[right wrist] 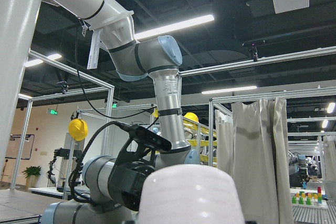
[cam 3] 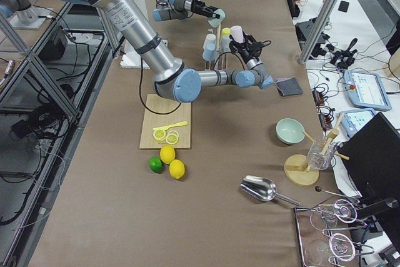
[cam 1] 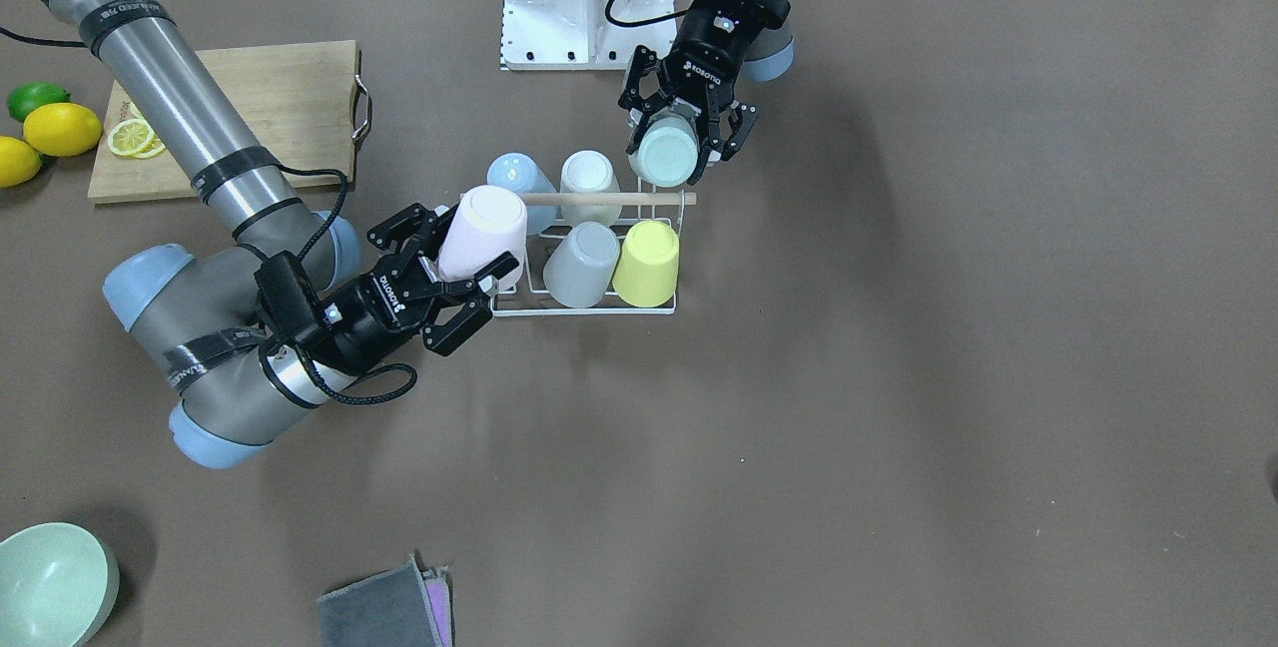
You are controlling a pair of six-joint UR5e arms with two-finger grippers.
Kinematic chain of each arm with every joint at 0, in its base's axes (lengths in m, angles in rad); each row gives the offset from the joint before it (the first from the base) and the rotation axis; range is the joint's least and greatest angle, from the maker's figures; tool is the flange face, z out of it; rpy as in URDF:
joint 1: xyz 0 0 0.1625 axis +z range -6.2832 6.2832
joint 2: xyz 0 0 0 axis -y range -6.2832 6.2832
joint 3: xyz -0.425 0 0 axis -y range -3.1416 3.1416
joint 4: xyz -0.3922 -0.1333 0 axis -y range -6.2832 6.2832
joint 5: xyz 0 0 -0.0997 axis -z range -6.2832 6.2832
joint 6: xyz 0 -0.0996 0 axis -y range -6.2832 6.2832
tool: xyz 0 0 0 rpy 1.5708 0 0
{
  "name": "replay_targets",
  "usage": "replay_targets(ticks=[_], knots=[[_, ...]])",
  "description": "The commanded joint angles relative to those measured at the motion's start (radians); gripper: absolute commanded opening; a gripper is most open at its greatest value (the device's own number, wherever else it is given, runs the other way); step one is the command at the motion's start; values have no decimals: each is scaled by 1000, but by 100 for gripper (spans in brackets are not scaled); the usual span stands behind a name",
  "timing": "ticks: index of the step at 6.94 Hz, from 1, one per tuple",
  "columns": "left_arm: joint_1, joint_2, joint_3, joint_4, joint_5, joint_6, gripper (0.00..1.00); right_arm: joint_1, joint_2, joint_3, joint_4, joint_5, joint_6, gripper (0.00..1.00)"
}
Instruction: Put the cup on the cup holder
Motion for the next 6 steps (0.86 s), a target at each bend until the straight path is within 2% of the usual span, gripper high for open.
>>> replay_targets(ticks=[1,4,5,6], knots=[[0,-8,21,0,0,-5,0,-44,-6,1,-2,-7,-22,35],[0,-8,45,-11,0,-8,0,-45,-12,1,-2,-30,-26,36],[-1,-8,57,-17,0,-8,0,-45,-11,1,-2,-29,-26,61],[-1,-8,67,-20,0,-9,0,-45,-12,1,-3,-32,-23,100]])
